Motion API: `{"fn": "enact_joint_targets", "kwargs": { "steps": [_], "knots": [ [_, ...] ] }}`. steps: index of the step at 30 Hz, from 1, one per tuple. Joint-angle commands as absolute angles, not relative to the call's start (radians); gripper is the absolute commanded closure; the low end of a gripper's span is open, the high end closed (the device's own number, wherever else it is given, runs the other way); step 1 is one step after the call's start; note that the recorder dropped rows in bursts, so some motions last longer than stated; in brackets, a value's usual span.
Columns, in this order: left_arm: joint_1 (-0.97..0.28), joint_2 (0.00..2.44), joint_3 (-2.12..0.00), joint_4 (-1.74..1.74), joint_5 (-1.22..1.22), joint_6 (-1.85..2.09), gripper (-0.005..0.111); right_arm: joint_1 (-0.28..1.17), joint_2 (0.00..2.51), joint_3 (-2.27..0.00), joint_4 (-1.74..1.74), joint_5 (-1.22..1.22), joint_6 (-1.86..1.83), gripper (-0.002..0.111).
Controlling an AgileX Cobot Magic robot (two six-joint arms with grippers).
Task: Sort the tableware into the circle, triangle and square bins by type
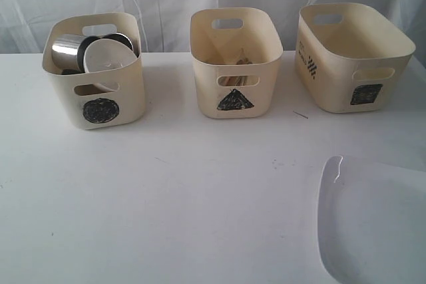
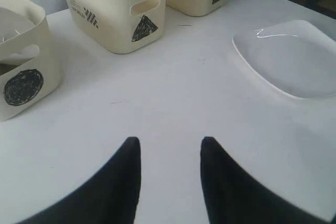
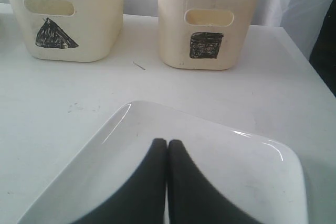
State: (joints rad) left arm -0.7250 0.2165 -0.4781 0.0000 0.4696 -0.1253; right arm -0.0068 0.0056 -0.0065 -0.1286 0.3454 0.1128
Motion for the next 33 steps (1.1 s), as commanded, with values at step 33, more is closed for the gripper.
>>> {"fn": "enact_joint_targets", "kwargs": {
  "steps": [33],
  "knots": [
    [-0.729,0.210,-0.092,-0.100,-0.096,-0.132,0.064,-0.010,0.000,0.000,-0.127,0.343,0.110,0.108]
  ]
}}
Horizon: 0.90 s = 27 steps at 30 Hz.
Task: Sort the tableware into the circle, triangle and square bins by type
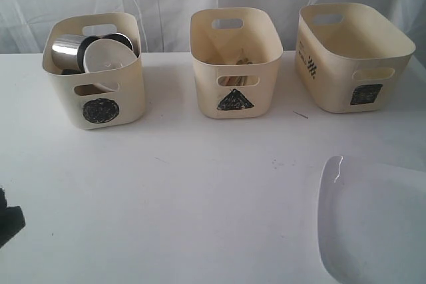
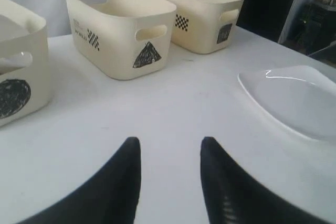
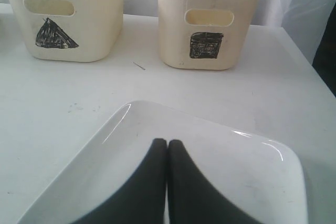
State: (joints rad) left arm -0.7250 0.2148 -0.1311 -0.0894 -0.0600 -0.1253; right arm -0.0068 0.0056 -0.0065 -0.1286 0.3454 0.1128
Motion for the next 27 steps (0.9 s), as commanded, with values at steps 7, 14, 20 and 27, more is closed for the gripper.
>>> {"fn": "enact_joint_targets", "kwargs": {
  "steps": [7,14,20,27],
  "knots": [
    [-0.729,0.205,-0.014,-0.100,-0.205,-0.132,0.064,-0.010,0.000,0.000,-0.127,0.343,0.110,0.108],
    [-0.729,0.090,0.000,-0.100,-0.128,-0.132,0.064,-0.010,0.000,0.000,-0.127,0.343,0.110,0.108],
    [-0.729,0.000,0.000,-0.100,0.000,-0.132,0.064,-0.010,0.000,0.000,-0.127,0.343,0.110,0.108],
    [-0.729,0.000,0.000,-0.100,0.016,-0.132,0.064,-0.010,0.000,0.000,-0.127,0.343,0.110,0.108]
  ]
}}
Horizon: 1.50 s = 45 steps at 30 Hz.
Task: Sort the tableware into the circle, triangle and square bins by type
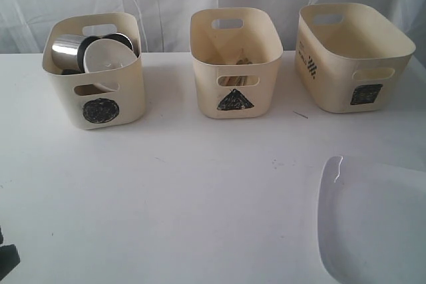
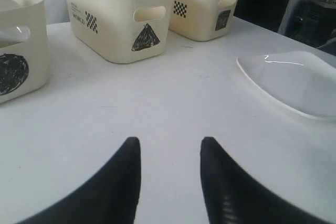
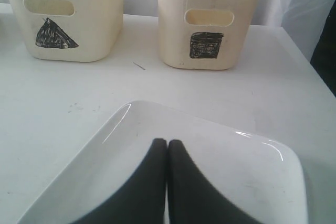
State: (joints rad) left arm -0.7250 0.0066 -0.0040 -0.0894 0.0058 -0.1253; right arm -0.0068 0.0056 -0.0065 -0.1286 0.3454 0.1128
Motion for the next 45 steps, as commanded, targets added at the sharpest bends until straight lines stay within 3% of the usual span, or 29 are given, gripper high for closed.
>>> {"fn": "enact_joint_targets", "kwargs": {
  "steps": [1,21,45],
  "knots": [
    [-0.729,0.000,0.000,-0.100,0.016,-0.132,0.064,-0.010,0.000,0.000,-0.127,0.343,0.110,0.108],
    [-0.720,0.000,0.000,-0.100,0.016,-0.132,0.064,-0.010,0.000,0.000,-0.127,0.343,0.110,0.108],
    [-0.195,0.000,0.000,-0.100,0.016,-0.132,0.064,-0.010,0.000,0.000,-0.187,0.284,0.107,0.108]
  ]
}}
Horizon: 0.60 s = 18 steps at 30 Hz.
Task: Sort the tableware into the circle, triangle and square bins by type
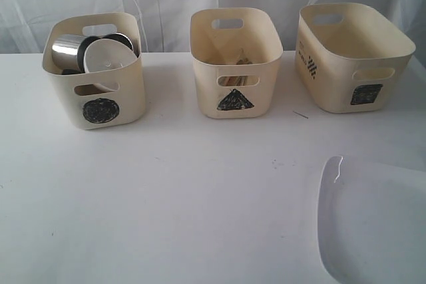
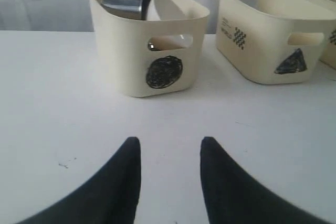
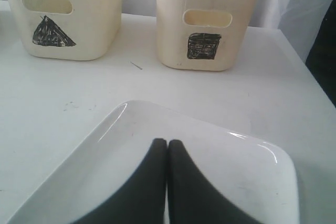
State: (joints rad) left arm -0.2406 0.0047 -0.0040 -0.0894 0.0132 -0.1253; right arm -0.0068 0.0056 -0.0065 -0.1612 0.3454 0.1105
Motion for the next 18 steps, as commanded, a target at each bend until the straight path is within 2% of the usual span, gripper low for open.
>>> {"fn": "enact_joint_targets", "kwargs": {
  "steps": [1,15,18],
  "knots": [
    [-0.184,0.000,0.000,-0.100,0.016,-0.132,0.064,-0.010,0.000,0.000,-0.174,0.232,0.116,0.108],
    [-0.174,0.000,0.000,-0.100,0.016,-0.132,0.064,-0.010,0.000,0.000,0.007,-0.207,0.308,0.108],
    [-0.174,0.000,0.000,-0.100,0.016,-0.132,0.064,-0.010,0.000,0.000,0.127,-0.236,0.490,0.108]
  ]
}}
